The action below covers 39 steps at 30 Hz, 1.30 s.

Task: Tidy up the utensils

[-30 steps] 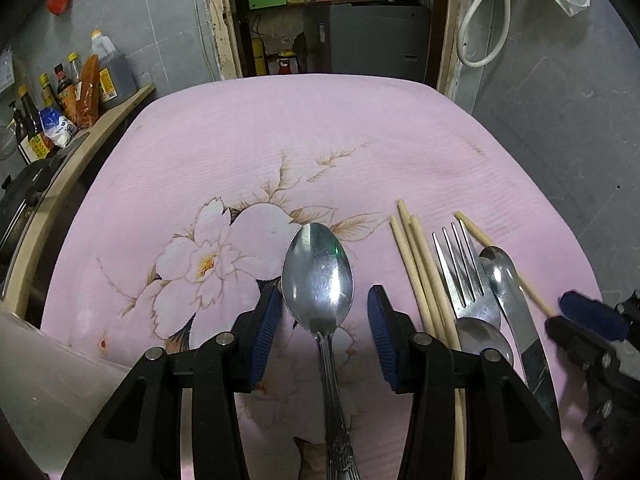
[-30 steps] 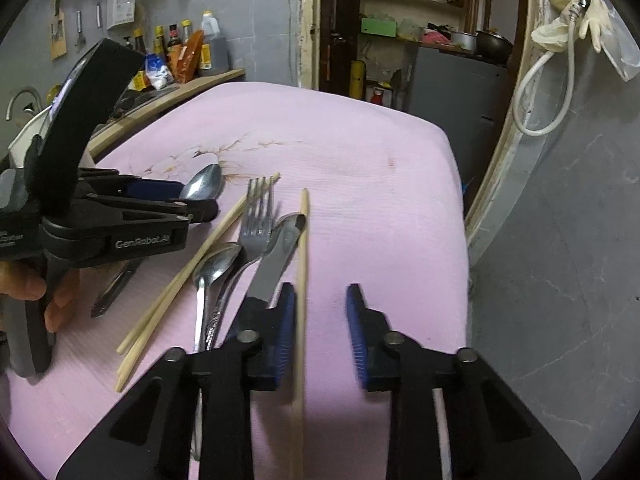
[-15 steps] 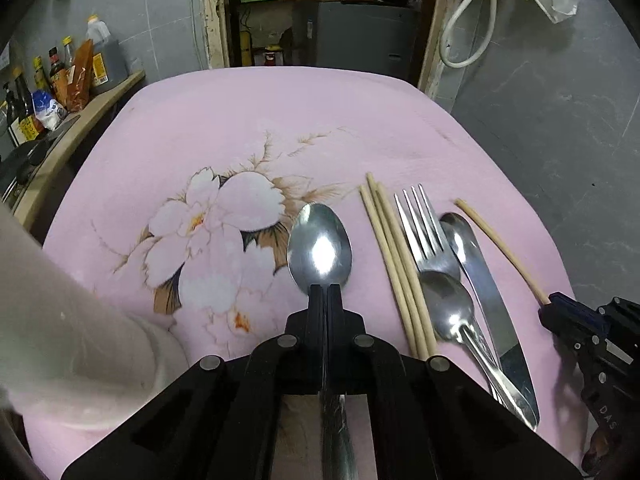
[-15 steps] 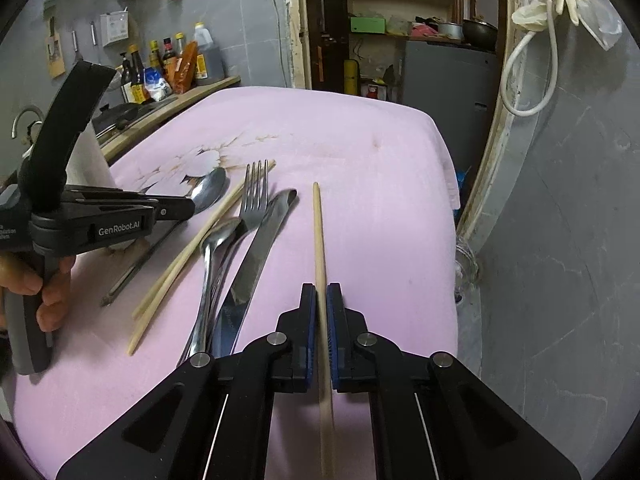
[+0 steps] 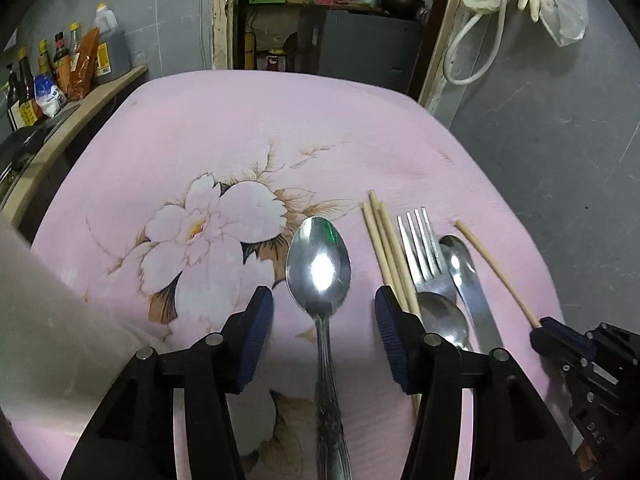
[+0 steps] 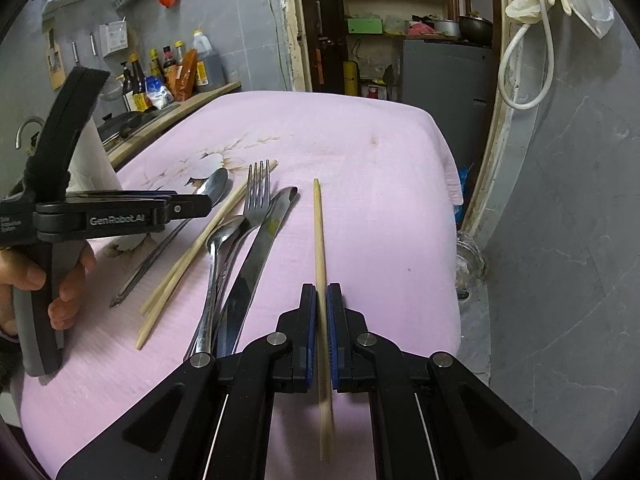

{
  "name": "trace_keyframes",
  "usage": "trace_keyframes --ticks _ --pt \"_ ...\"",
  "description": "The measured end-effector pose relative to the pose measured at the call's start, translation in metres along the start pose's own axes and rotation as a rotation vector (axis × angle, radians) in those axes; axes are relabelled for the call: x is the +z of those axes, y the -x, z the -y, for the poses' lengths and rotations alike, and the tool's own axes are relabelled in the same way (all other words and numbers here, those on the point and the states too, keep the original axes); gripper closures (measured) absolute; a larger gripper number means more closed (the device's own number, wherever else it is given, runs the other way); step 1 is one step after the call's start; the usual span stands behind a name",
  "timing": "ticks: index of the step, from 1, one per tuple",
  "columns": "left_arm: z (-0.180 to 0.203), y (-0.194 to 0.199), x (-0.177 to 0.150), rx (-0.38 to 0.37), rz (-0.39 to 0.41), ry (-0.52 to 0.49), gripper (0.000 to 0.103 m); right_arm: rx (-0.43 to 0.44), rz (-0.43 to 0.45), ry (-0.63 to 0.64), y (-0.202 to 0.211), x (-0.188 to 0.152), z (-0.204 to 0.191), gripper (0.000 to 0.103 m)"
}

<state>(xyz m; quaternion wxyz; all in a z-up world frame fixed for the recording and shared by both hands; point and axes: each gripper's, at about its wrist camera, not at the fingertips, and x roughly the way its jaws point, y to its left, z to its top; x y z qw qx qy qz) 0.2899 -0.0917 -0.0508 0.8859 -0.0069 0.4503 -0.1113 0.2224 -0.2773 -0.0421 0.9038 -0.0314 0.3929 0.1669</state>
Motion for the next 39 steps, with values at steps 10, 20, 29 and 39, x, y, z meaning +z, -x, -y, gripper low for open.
trace_keyframes --ticks 10,20,29,39 --pt "0.004 -0.021 0.012 0.045 -0.025 -0.061 0.056 0.043 -0.068 0.02 -0.023 0.027 0.008 0.099" --pt "0.0 -0.026 0.014 0.047 -0.031 -0.081 0.058 0.113 -0.157 -0.022 -0.052 0.056 0.023 0.095" --pt "0.0 -0.021 0.008 0.018 -0.019 -0.056 0.071 0.111 -0.231 -0.005 -0.055 0.069 0.023 0.099" --pt "0.003 0.031 -0.01 -0.031 0.181 -0.052 0.071 0.133 0.035 -0.021 -0.011 0.041 0.007 0.1"
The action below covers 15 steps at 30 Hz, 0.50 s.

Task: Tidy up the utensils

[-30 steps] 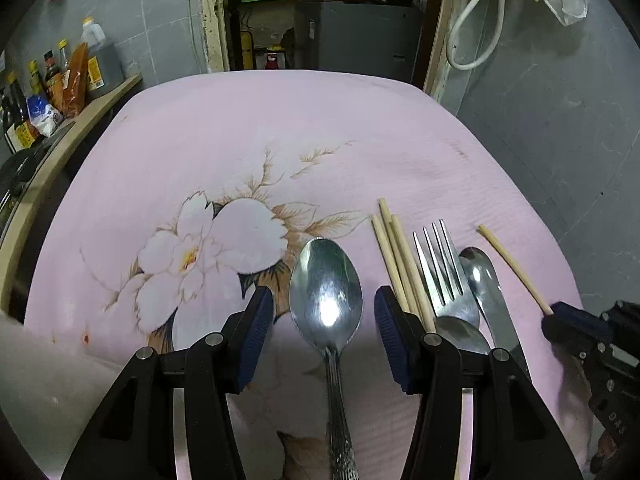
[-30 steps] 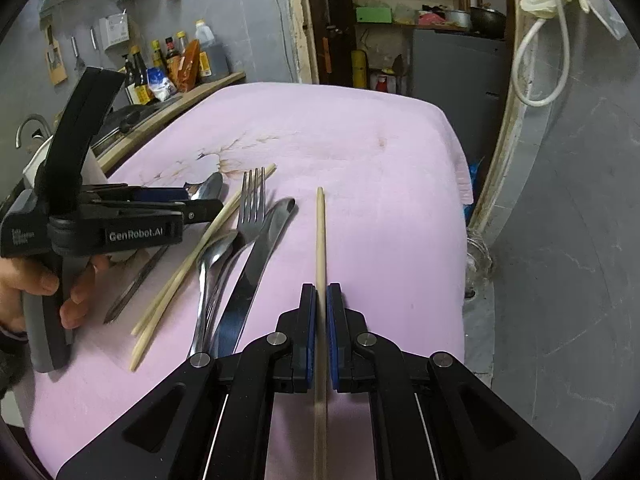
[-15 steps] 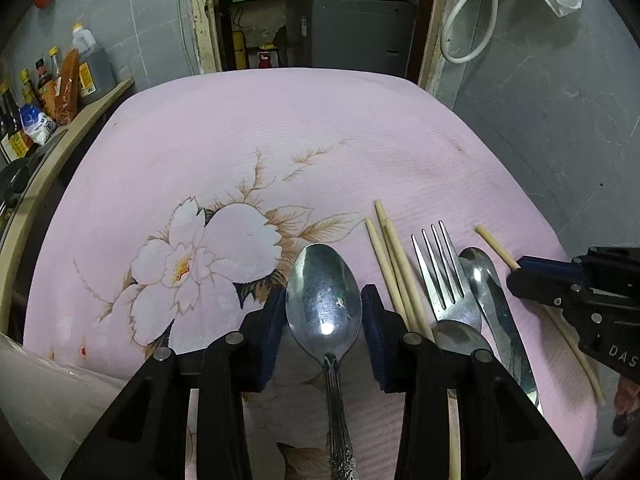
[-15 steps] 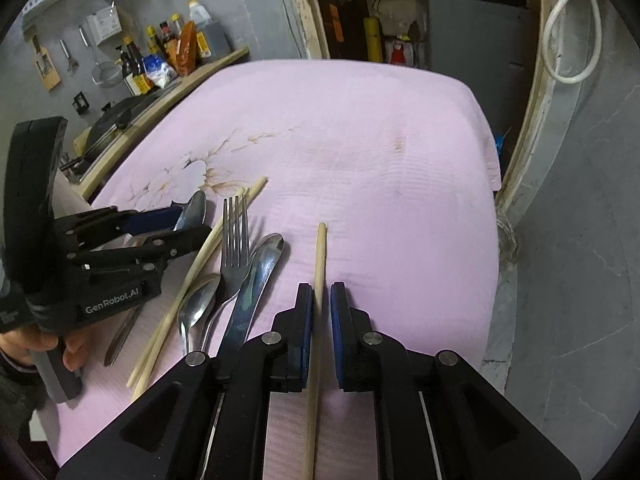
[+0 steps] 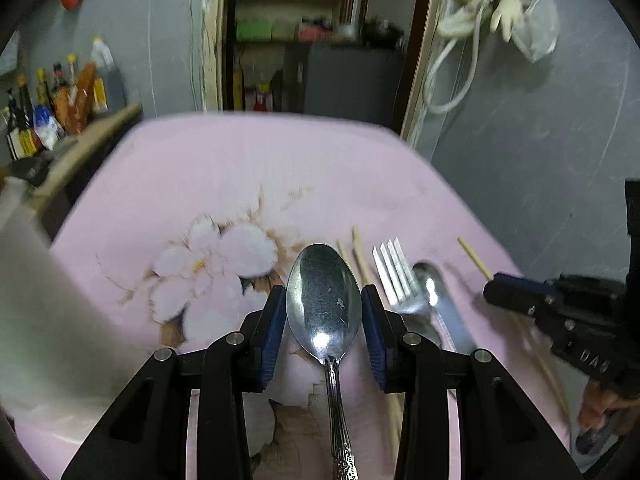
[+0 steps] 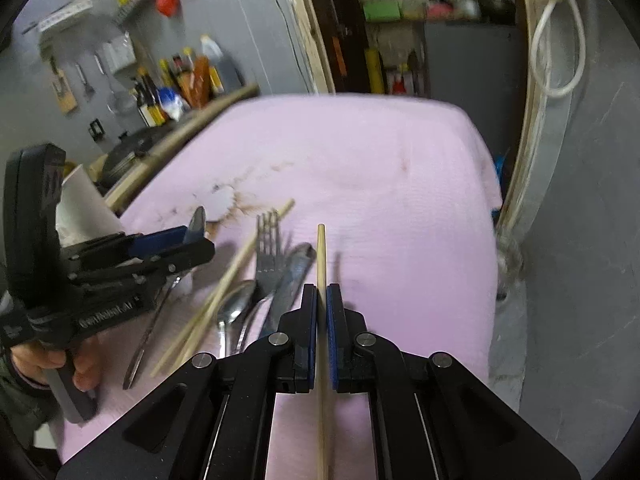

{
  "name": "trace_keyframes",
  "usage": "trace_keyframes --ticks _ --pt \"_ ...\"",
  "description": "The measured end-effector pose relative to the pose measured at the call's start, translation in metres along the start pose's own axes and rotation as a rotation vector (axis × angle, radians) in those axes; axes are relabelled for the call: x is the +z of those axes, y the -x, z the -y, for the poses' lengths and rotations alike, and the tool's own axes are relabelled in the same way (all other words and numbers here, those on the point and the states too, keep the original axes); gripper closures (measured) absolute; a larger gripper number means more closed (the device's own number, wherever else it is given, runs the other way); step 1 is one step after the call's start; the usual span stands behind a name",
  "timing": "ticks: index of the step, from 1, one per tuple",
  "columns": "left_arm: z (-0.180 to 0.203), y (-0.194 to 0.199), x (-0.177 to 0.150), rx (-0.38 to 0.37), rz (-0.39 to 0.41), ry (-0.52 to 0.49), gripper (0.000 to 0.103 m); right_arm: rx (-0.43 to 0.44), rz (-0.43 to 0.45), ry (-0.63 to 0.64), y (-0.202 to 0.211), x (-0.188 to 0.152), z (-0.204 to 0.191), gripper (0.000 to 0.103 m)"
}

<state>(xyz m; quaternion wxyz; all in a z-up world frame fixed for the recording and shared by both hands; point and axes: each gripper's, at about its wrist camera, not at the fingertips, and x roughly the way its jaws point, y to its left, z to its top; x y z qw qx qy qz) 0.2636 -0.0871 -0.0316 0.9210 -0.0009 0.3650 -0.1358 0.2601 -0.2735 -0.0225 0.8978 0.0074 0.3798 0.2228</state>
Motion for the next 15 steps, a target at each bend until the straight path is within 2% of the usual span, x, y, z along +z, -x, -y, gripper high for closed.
trace_keyframes --ticks 8,15 --pt "0.012 0.053 -0.009 0.052 0.25 -0.026 0.071 0.02 0.274 -0.001 0.038 -0.005 -0.023 0.1" --pt "0.013 0.079 -0.011 0.089 0.393 -0.023 0.071 -0.084 0.462 0.093 0.056 -0.013 -0.051 0.1"
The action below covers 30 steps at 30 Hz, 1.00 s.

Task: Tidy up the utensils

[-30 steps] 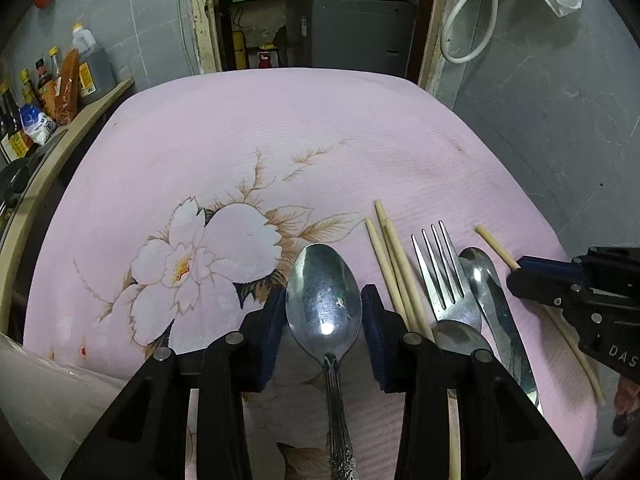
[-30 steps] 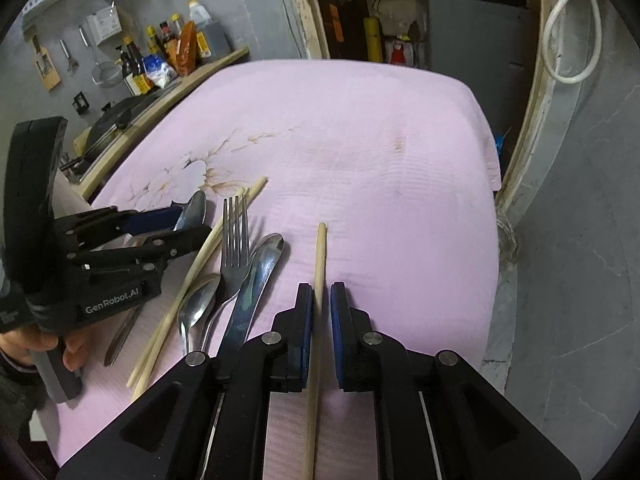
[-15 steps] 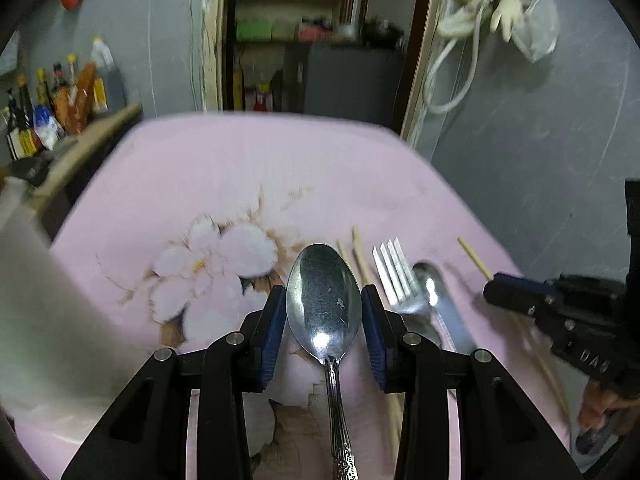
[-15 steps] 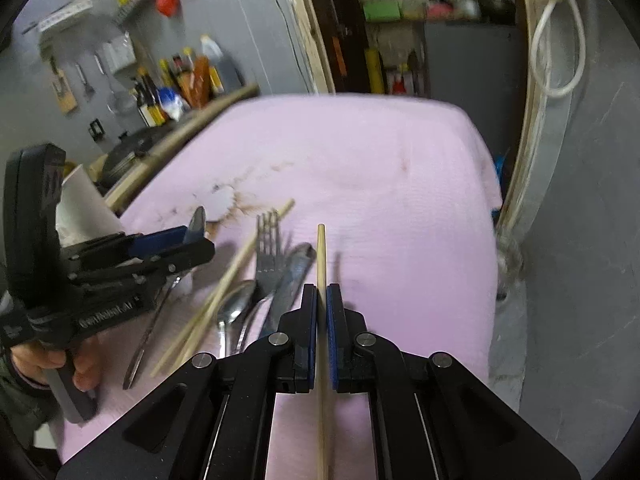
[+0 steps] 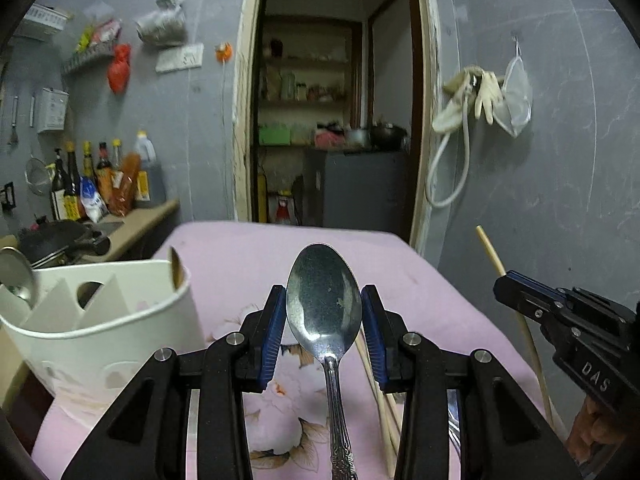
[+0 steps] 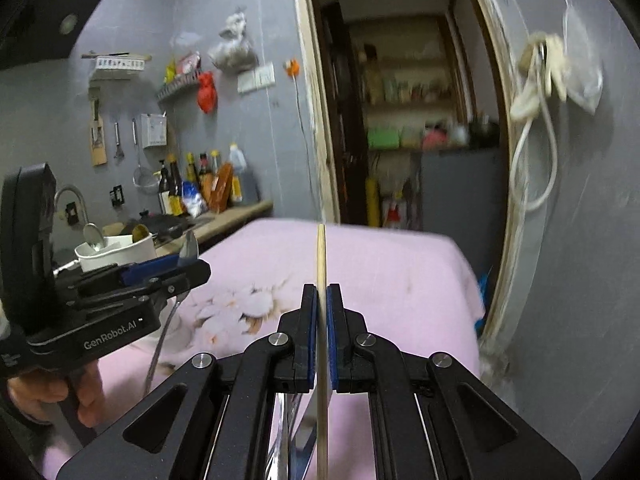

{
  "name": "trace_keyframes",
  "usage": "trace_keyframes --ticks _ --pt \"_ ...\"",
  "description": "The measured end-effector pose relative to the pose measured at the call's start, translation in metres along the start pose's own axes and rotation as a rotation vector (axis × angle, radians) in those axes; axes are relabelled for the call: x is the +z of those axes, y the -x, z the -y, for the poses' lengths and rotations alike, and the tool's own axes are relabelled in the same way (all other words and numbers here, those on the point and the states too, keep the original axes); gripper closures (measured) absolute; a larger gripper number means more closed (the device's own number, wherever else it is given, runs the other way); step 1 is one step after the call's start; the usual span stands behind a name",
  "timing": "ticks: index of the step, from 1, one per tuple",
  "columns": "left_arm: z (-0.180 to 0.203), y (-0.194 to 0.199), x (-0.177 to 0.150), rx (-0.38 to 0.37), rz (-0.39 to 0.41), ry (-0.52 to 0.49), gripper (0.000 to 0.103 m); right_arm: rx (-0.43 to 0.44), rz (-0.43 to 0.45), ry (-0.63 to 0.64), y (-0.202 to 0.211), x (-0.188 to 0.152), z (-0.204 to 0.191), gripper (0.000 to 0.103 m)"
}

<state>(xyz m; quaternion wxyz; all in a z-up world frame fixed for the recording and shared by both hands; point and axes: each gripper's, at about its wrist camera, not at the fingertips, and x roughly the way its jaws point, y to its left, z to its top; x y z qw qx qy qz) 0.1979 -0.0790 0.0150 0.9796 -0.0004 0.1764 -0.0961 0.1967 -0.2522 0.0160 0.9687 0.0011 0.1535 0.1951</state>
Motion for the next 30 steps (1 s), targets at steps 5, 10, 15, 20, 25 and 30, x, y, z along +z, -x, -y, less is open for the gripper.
trace_keyframes --ticks 5,10,15,20,25,30 --pt "-0.007 0.01 0.008 0.022 0.05 0.026 0.071 -0.064 0.122 0.054 0.013 0.004 -0.016 0.1" --pt "-0.016 0.028 0.016 0.035 0.109 0.051 0.071 -0.08 0.213 0.067 0.023 0.013 -0.024 0.1" --pt "-0.026 0.047 0.031 0.033 0.159 0.071 0.071 -0.033 0.265 0.031 0.025 0.031 -0.03 0.1" --pt "-0.041 0.064 0.047 0.038 0.185 0.083 0.07 0.05 0.292 -0.03 0.016 0.048 -0.038 0.1" --pt "-0.071 0.079 0.062 0.077 0.223 0.101 0.07 0.181 0.315 -0.098 -0.005 0.073 -0.058 0.1" --pt "-0.112 0.089 0.074 0.127 0.259 0.142 0.07 0.285 0.324 -0.167 -0.031 0.094 -0.08 0.1"
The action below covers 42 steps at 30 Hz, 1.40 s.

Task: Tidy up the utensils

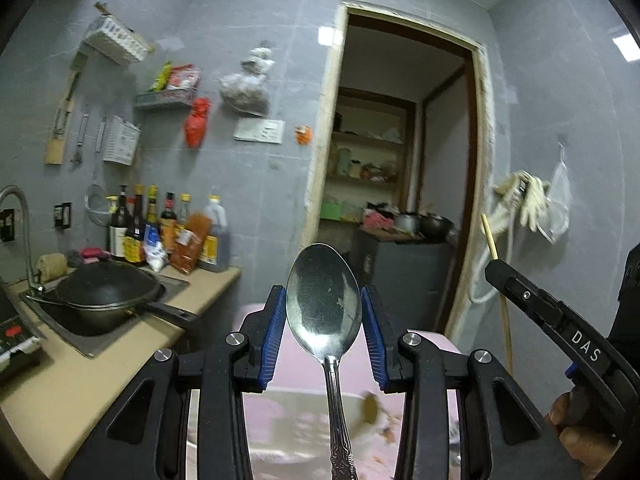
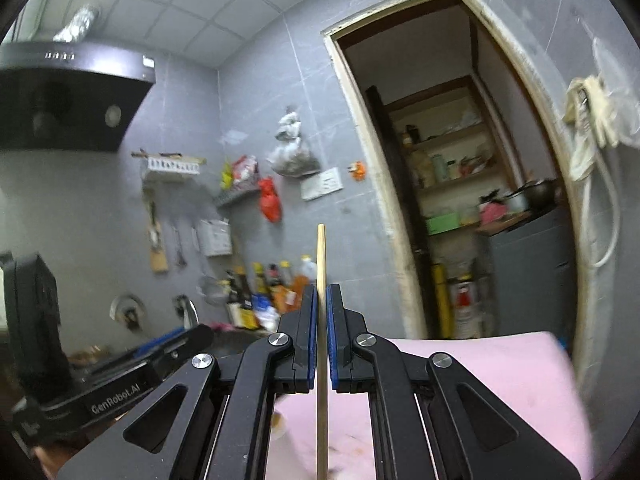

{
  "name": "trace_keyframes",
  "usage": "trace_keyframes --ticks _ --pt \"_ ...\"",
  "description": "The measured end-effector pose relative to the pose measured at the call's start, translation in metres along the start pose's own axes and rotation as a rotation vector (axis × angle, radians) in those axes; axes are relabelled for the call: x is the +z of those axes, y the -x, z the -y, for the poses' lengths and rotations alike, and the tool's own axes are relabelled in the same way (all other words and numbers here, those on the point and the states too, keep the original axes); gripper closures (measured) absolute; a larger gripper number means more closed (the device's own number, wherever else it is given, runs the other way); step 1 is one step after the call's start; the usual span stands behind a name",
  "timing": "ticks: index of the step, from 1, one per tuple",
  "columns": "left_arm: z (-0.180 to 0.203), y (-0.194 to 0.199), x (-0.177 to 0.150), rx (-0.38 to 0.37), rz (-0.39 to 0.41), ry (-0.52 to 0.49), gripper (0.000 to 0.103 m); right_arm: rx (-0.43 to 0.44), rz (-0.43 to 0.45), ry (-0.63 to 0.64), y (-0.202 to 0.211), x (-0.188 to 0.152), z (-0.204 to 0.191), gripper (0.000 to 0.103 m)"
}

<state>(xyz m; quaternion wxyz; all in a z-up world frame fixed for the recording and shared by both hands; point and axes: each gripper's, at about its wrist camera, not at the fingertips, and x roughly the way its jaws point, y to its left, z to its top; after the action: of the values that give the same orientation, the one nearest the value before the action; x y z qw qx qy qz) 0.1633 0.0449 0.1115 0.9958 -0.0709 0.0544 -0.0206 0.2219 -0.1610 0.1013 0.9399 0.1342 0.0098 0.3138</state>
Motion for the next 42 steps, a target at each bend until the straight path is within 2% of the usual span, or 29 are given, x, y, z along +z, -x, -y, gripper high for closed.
trace_keyframes --ticks 8,11,16,22,26,34,42 --pt "-0.067 -0.002 0.019 0.111 0.043 0.081 0.07 0.071 0.043 -0.101 -0.045 -0.002 -0.019 0.1" --pt "-0.084 -0.003 0.022 0.145 0.071 0.103 0.07 0.062 0.062 -0.108 -0.057 -0.003 -0.026 0.1" --pt "-0.102 -0.01 0.017 0.181 0.102 0.154 0.07 -0.007 0.099 -0.139 -0.063 -0.01 -0.026 0.1" --pt "-0.107 -0.015 0.01 0.218 0.149 0.169 0.07 -0.118 0.137 -0.169 -0.065 -0.02 -0.022 0.1" --pt "-0.107 -0.016 0.004 0.235 0.174 0.181 0.07 -0.158 0.147 -0.151 -0.066 -0.025 -0.024 0.1" --pt "-0.103 -0.019 -0.005 0.247 0.187 0.178 0.07 -0.21 0.165 -0.087 -0.07 -0.036 -0.032 0.1" --pt "-0.102 -0.018 -0.014 0.242 0.196 0.171 0.07 -0.209 0.14 0.01 -0.074 -0.053 -0.044 0.1"
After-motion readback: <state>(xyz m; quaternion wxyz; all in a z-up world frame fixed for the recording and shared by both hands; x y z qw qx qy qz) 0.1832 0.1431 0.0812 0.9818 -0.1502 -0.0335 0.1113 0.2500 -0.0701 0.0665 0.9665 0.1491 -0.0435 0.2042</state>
